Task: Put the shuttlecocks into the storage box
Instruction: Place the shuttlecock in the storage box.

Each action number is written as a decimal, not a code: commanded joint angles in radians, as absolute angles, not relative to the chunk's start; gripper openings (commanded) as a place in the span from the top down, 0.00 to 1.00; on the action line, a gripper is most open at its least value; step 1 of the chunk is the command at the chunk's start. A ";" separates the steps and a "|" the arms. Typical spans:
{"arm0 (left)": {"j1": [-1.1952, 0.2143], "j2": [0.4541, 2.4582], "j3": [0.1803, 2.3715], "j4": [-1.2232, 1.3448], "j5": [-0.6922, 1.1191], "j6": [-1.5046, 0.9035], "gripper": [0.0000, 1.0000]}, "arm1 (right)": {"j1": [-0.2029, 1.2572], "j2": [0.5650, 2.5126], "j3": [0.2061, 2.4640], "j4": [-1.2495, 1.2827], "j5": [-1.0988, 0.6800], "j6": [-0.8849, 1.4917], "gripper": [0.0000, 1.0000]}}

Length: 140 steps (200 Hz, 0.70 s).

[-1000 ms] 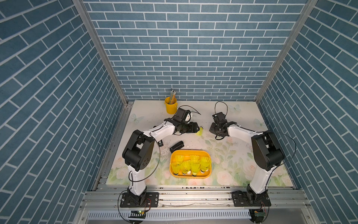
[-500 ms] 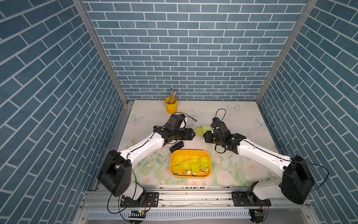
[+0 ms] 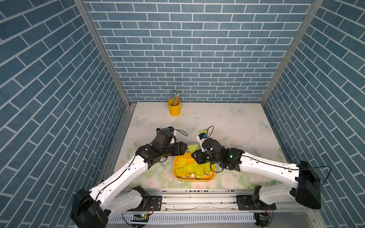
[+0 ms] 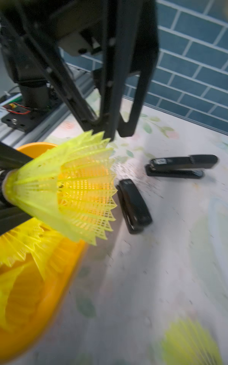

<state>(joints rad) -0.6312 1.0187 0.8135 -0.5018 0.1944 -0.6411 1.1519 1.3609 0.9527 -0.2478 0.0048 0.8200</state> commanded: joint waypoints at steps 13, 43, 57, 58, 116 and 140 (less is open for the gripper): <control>-0.637 0.910 0.762 -0.616 0.169 -0.694 0.23 | 1.223 1.421 0.973 -0.241 -0.021 0.896 0.88; -0.639 0.838 0.731 -0.663 0.172 -0.715 0.23 | 1.249 1.437 0.965 -0.237 -0.017 0.917 0.88; -0.640 0.819 0.722 -0.679 0.173 -0.719 0.24 | 1.249 1.442 0.962 -0.238 -0.006 0.919 0.88; -0.640 0.817 0.721 -0.680 0.173 -0.719 0.24 | 1.249 1.442 0.962 -0.238 -0.006 0.919 0.88; -0.639 0.778 0.686 -0.688 0.208 -0.722 0.24 | 1.247 1.497 0.969 -0.245 -0.003 0.934 0.87; -0.640 0.778 0.686 -0.680 0.213 -0.724 0.24 | 1.248 1.504 0.968 -0.245 -0.004 0.933 0.86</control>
<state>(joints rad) -0.6353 0.7864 0.6926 -0.6743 0.2031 -0.7212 1.2453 1.4952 0.9527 -0.2455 -0.0154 0.9104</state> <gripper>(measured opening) 0.756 0.288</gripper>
